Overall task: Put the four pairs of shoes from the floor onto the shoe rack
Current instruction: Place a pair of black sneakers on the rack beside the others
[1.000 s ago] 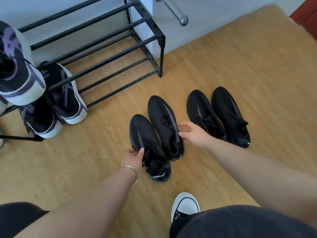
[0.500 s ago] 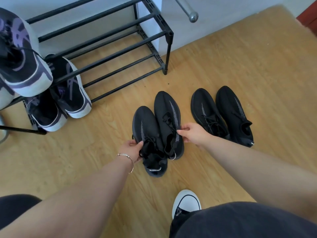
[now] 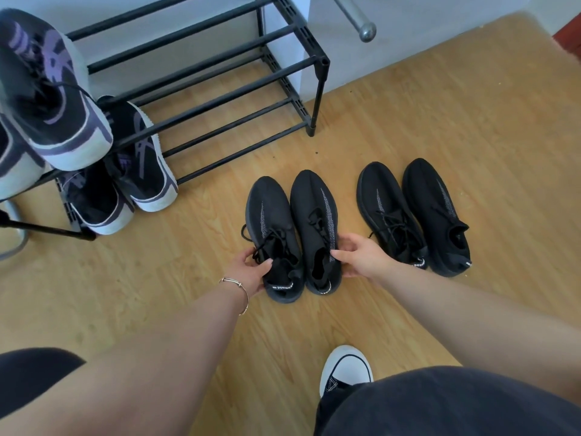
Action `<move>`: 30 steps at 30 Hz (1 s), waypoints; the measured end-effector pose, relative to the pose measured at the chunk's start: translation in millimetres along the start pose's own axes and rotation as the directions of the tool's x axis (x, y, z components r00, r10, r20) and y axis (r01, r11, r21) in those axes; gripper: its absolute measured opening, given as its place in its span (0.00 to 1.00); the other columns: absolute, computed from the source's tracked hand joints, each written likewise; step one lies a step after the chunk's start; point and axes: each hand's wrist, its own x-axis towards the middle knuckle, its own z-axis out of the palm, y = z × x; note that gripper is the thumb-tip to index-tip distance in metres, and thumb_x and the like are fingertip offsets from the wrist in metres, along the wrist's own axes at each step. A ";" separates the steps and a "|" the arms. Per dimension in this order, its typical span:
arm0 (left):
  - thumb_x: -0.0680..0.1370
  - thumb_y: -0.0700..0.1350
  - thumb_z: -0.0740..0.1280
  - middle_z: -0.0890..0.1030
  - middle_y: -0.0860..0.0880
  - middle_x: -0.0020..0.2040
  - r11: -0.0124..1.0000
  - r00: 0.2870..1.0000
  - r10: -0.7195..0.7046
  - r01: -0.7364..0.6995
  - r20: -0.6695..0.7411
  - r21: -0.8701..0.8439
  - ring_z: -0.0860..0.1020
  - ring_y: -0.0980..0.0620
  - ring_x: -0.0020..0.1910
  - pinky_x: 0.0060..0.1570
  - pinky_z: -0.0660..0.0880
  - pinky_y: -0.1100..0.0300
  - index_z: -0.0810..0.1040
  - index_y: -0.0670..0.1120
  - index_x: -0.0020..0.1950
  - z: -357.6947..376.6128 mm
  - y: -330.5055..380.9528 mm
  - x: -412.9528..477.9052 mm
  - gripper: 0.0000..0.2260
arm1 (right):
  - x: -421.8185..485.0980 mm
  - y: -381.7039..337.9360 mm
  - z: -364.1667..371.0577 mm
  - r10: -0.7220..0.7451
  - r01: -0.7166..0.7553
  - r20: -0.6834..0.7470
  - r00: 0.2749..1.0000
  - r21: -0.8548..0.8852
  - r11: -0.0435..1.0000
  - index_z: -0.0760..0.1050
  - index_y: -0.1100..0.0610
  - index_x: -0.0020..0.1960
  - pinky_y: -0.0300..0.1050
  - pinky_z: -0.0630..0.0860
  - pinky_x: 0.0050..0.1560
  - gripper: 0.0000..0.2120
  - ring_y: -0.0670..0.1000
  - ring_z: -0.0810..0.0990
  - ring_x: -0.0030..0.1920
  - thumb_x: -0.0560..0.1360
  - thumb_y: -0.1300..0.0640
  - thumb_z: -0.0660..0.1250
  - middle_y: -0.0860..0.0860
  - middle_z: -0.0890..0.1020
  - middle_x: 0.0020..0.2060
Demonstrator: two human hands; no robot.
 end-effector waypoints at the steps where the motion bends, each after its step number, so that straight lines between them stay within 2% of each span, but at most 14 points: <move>1: 0.78 0.38 0.70 0.82 0.46 0.53 1.000 1.000 -0.010 0.010 -0.004 -0.006 0.82 0.44 0.55 0.51 0.82 0.47 0.72 0.52 0.64 1.3 1.4 0.7 0.18 | -2.6 -3.1 1.1 -0.005 0.005 -0.011 1.000 -0.011 1.000 0.67 0.51 0.77 0.56 0.84 0.54 0.31 0.54 0.82 0.59 0.76 0.55 0.73 0.53 0.80 0.61; 6: 0.77 0.41 0.72 0.82 0.47 0.55 1.000 0.999 -0.022 0.022 -0.029 0.019 0.82 0.46 0.56 0.49 0.83 0.48 0.74 0.51 0.66 2.7 4.6 -4.3 0.18 | -15.9 -18.6 -0.7 -0.015 0.014 -0.031 0.999 -0.040 0.999 0.69 0.53 0.75 0.53 0.84 0.51 0.27 0.53 0.82 0.58 0.78 0.58 0.71 0.53 0.82 0.55; 10: 0.78 0.41 0.71 0.82 0.49 0.52 1.000 1.000 0.007 -0.007 0.007 0.013 0.82 0.49 0.52 0.51 0.82 0.48 0.73 0.51 0.66 -0.1 22.6 -19.9 0.17 | -39.2 -44.6 -5.9 -0.055 0.050 -0.068 0.996 -0.080 0.996 0.69 0.54 0.75 0.53 0.84 0.51 0.26 0.51 0.81 0.54 0.78 0.59 0.71 0.51 0.81 0.52; 14: 0.78 0.42 0.71 0.83 0.48 0.54 0.999 0.998 0.033 -0.032 0.062 -0.014 0.82 0.51 0.49 0.48 0.82 0.48 0.73 0.51 0.68 -13.9 54.8 -43.0 0.19 | -71.1 -81.6 -8.5 -0.095 0.086 -0.080 0.992 -0.105 0.991 0.68 0.53 0.75 0.47 0.83 0.42 0.26 0.46 0.81 0.49 0.79 0.58 0.70 0.48 0.80 0.50; 17: 0.79 0.42 0.70 0.83 0.45 0.59 0.998 0.994 0.036 -0.031 0.103 -0.046 0.81 0.51 0.49 0.55 0.81 0.44 0.74 0.52 0.69 -24.0 77.2 -62.7 0.18 | -97.4 -111.7 -8.2 -0.097 0.085 -0.090 0.991 -0.134 0.987 0.67 0.54 0.76 0.45 0.82 0.39 0.26 0.48 0.82 0.49 0.79 0.58 0.70 0.49 0.80 0.51; 23: 0.78 0.42 0.71 0.82 0.47 0.59 0.992 0.991 0.021 -0.004 0.130 -0.128 0.82 0.51 0.51 0.55 0.80 0.43 0.74 0.53 0.65 -37.9 93.7 -88.6 0.17 | -124.4 -163.0 -5.9 -0.086 0.062 -0.095 0.992 -0.230 0.971 0.67 0.54 0.75 0.57 0.84 0.53 0.27 0.56 0.83 0.56 0.79 0.57 0.70 0.56 0.82 0.57; 27: 0.78 0.41 0.70 0.82 0.46 0.60 0.988 0.995 0.022 -0.006 0.100 -0.152 0.81 0.50 0.52 0.55 0.80 0.43 0.73 0.53 0.68 -45.6 97.3 -72.4 0.19 | -106.1 -168.2 3.6 -0.102 0.088 -0.048 0.994 -0.235 0.968 0.67 0.54 0.75 0.47 0.83 0.41 0.26 0.51 0.82 0.52 0.79 0.58 0.69 0.53 0.82 0.54; 30: 0.78 0.40 0.70 0.83 0.46 0.60 0.989 0.997 0.015 -0.004 0.073 -0.148 0.81 0.49 0.53 0.52 0.81 0.45 0.73 0.53 0.70 -49.5 100.0 -47.7 0.21 | -79.2 -163.8 8.2 -0.123 0.116 -0.024 0.992 -0.212 0.970 0.68 0.54 0.75 0.44 0.82 0.39 0.25 0.50 0.82 0.52 0.79 0.58 0.69 0.52 0.81 0.53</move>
